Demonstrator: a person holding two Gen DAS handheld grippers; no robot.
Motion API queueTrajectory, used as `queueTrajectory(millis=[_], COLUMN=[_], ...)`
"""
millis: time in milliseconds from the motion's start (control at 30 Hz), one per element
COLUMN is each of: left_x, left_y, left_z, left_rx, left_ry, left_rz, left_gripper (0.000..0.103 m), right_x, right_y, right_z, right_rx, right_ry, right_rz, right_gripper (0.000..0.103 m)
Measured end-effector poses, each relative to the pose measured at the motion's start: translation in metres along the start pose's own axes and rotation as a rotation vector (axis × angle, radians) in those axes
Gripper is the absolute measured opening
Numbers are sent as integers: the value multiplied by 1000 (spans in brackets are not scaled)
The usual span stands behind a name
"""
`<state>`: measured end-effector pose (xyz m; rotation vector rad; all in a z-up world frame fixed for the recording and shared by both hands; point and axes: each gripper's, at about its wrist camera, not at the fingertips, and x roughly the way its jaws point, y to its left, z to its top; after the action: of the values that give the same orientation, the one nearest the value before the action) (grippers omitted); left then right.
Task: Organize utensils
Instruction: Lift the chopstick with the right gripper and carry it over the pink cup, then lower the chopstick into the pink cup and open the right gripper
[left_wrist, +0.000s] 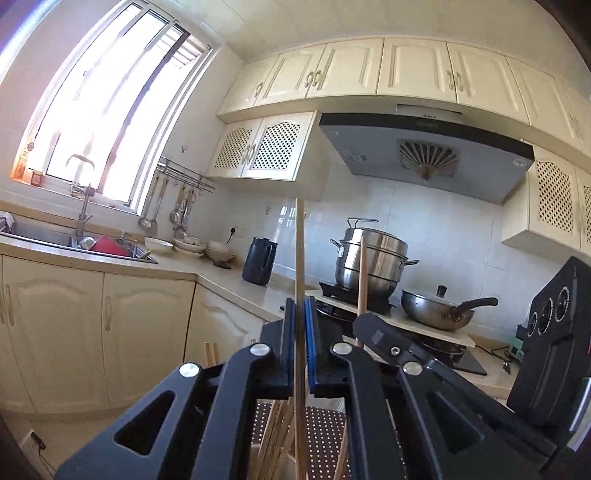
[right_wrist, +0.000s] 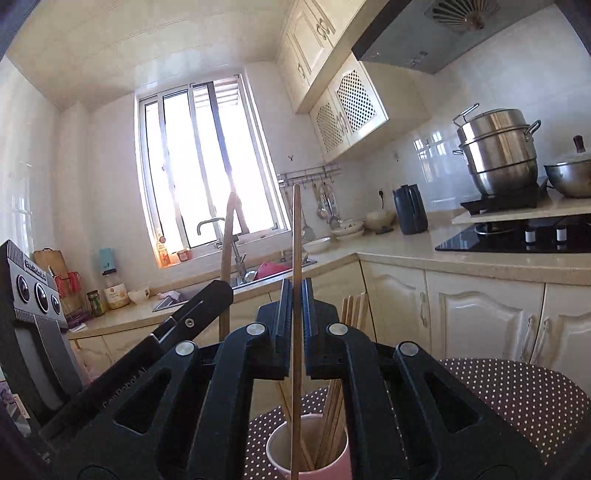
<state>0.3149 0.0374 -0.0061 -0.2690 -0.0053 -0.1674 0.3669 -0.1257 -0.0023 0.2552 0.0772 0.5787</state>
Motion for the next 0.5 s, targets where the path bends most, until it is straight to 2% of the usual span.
queueTrajectory(millis=[233, 500], left_x=[21, 31], left_y=[13, 23], left_z=[-6, -21], left_rx=[-24, -19], left_ry=[-49, -48], left_rz=[44, 78], left_gripper=[5, 5], right_x=[16, 28], right_y=[-4, -13], right_z=[-6, -26], right_rx=[-25, -8], right_ry=[-51, -26], right_rz=[-10, -3], right_gripper=[5, 5])
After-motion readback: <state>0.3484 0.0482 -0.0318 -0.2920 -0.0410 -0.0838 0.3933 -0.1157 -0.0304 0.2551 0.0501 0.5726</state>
